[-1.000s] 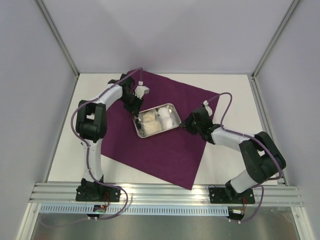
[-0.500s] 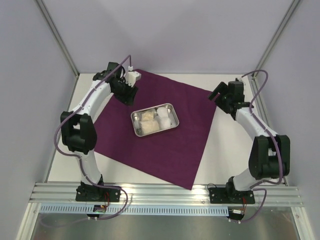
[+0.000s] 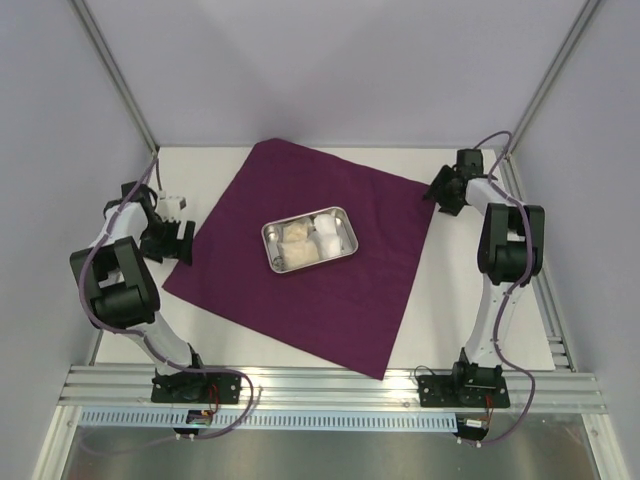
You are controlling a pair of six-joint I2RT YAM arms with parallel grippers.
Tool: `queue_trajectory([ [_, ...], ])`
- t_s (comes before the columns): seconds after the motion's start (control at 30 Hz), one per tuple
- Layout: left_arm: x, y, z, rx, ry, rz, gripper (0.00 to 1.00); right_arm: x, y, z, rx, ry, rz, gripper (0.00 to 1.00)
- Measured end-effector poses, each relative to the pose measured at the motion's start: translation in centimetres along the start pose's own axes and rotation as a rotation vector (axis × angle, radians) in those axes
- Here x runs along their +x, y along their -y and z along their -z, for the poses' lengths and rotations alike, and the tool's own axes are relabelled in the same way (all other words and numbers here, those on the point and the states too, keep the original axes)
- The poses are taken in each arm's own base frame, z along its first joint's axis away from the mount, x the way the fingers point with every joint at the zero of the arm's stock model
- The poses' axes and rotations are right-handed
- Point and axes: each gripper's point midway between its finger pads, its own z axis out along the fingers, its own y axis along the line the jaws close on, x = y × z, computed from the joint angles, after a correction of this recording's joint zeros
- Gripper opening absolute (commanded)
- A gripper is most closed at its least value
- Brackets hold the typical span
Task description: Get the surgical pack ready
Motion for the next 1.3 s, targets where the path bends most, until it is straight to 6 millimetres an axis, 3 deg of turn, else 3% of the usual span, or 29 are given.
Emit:
queue_trajectory([
  [0.13, 4.5, -1.8, -2.1, -0.033, -0.108, 0.051, 0.91, 0.6, -0.4, -0.7, -0.033, -0.025, -0.009, 0.42],
  [0.27, 5.6, -1.8, -3.4, -0.035, -0.165, 0.031, 0.79, 1.1, -0.8, -1.1, -0.067, -0.039, -0.038, 0.27],
  [0.3, 5.5, -1.9, -3.5, -0.039, -0.166, 0.027, 0.69, 1.3, -0.9, -1.1, -0.076, -0.043, -0.049, 0.17],
  [0.4, 5.1, -2.5, -3.7, -0.047, -0.172, 0.025, 0.44, 1.7, -0.9, -1.3, -0.107, -0.041, -0.088, 0.0],
  [0.43, 4.8, -2.6, -3.8, -0.046, -0.171, 0.022, 0.37, 1.8, -0.7, -1.3, -0.112, -0.035, -0.101, 0.0],
  [0.47, 4.5, -2.6, -3.9, -0.044, -0.17, 0.018, 0.09, 1.9, -0.6, -1.2, -0.122, -0.032, -0.117, 0.01],
  [0.5, 4.3, -2.6, -4.0, -0.041, -0.17, 0.017, 0.0, 2.0, -0.5, -1.0, -0.13, -0.027, -0.131, 0.0],
  [0.6, 3.3, -2.0, -4.3, -0.009, -0.169, -0.004, 0.0, 3.2, 0.6, 0.2, -0.137, -0.016, -0.174, 0.01],
  [0.77, 1.0, -2.0, -4.9, 0.025, -0.153, -0.003, 0.0, 7.0, 3.6, 3.5, -0.108, -0.006, -0.239, 0.01],
  [0.97, -4.7, -3.9, -6.1, -0.012, -0.083, -0.036, 0.0, 12.1, 6.6, 7.7, -0.085, 0.026, -0.326, 0.01],
  [1.03, -6.8, -4.2, -6.5, -0.034, -0.056, -0.064, 0.0, 13.6, 7.3, 8.8, -0.086, 0.04, -0.351, 0.17],
  [1.07, -7.8, -4.2, -6.6, -0.044, -0.042, -0.078, 0.0, 14.1, 7.6, 9.2, -0.084, 0.041, -0.36, 0.48],
  [1.1, -8.7, -4.2, -6.6, -0.051, -0.03, -0.09, 0.0, 14.4, 7.6, 9.6, -0.086, 0.043, -0.369, 0.57],
  [1.2, -10.4, -3.8, -6.3, -0.057, -0.006, -0.113, 0.23, 13.6, 7.2, 10.6, -0.089, 0.063, -0.349, 0.65],
  [1.23, -10.5, -3.6, -6.0, -0.058, 0.0, -0.117, 0.38, 13.3, 7.3, 10.8, -0.069, 0.066, -0.337, 0.66],
  [1.3, -10.4, -3.5, -5.8, -0.061, 0.003, -0.119, 0.49, 13.2, 7.8, 11.4, -0.002, 0.072, -0.302, 0.7],
])
